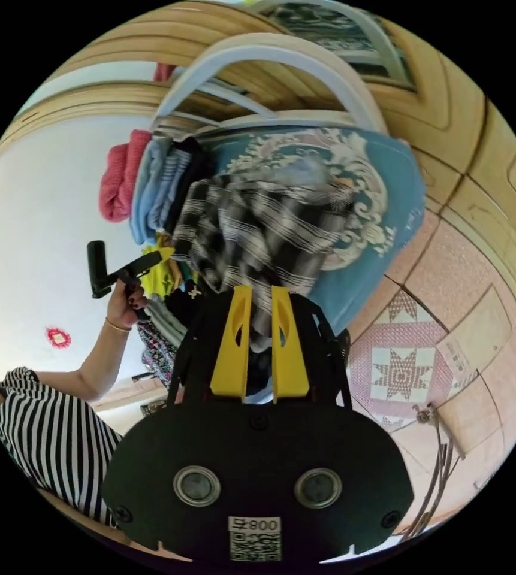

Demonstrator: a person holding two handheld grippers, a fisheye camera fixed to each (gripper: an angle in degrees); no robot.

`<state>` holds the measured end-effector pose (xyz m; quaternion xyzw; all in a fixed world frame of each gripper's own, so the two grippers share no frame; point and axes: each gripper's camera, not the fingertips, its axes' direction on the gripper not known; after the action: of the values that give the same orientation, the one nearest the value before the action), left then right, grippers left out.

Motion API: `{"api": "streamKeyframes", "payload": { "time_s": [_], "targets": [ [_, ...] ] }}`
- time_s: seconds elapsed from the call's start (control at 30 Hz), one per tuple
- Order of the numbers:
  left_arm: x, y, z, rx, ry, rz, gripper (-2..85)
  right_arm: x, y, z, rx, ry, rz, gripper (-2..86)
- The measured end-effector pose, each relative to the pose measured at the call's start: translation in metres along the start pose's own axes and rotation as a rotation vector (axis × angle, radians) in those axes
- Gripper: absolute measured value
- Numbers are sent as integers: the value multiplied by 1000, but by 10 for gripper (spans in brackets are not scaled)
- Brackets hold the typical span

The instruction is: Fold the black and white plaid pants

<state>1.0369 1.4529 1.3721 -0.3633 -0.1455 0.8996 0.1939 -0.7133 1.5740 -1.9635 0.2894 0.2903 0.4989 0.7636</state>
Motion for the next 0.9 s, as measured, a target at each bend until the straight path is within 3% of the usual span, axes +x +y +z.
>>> {"api": "streamKeyframes", "payload": {
  "time_s": [0.1, 0.27, 0.47, 0.67, 0.9],
  "targets": [
    [9, 3, -5, 28, 93, -13, 6, -47, 6, 13, -28, 1, -205, 96],
    [16, 0, -23, 77, 215, -46, 6, -103, 30, 57, -88, 212, -508, 114],
    [30, -5, -53, 64, 187, -14, 14, -100, 74, 77, -68, 266, -521, 72],
    [4, -5, -114, 123, -101, -219, 53, -80, 133, 58, -12, 309, -462, 34],
    [-7, -23, -124, -56, -151, -343, 60, -65, 211, 44, 6, 275, -443, 28]
  ]
}}
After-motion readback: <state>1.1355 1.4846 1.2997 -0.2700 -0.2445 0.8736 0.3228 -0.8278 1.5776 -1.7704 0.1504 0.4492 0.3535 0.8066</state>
